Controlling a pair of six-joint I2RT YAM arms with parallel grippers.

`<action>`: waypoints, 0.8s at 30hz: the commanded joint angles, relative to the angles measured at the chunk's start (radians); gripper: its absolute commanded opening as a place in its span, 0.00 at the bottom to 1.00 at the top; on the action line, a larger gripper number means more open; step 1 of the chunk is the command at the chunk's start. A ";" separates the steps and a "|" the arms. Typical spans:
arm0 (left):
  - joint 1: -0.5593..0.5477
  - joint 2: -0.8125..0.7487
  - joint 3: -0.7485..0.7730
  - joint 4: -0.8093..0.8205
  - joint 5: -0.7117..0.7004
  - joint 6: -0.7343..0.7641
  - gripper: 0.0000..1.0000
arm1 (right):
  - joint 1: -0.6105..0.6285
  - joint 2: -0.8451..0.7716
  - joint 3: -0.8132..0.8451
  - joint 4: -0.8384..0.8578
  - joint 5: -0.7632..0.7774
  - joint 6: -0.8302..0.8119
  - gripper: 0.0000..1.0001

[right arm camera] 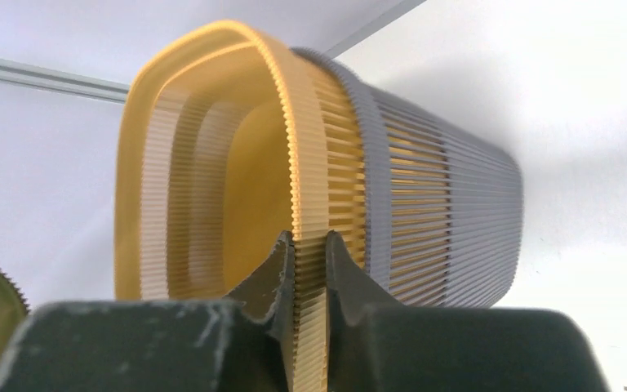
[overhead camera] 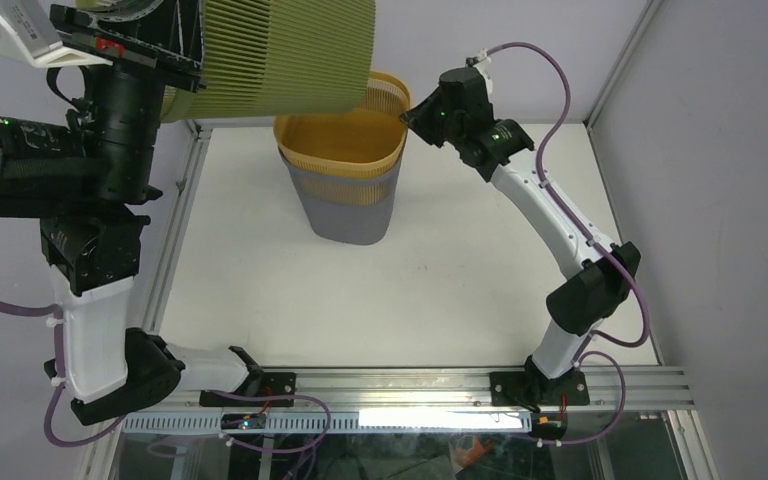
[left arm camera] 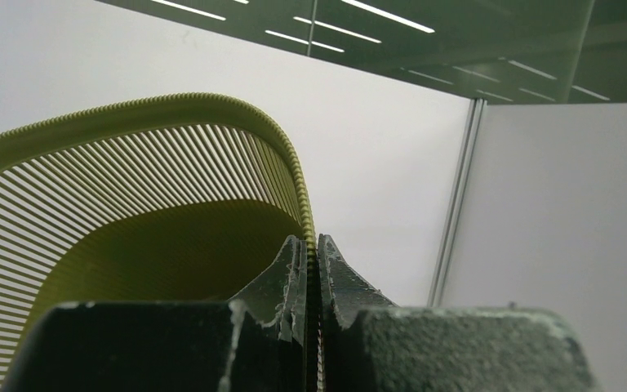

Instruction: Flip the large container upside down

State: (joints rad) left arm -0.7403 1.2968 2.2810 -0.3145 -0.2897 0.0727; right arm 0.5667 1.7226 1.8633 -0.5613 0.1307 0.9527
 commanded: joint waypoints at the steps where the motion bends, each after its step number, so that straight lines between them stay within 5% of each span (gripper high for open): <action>1: -0.006 -0.025 0.005 0.180 0.003 0.048 0.00 | 0.003 -0.003 0.034 -0.049 0.044 -0.044 0.00; 13: -0.006 -0.034 -0.008 0.179 -0.009 0.055 0.00 | -0.019 0.057 0.368 -0.323 0.333 -0.234 0.00; 24: -0.007 -0.025 -0.005 0.172 -0.026 0.054 0.00 | -0.219 0.006 0.369 -0.348 0.510 -0.356 0.00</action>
State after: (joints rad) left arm -0.7403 1.2881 2.2520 -0.2920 -0.3321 0.0944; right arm 0.4389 1.8153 2.1769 -0.9752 0.4759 0.6281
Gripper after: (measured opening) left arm 0.044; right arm 0.078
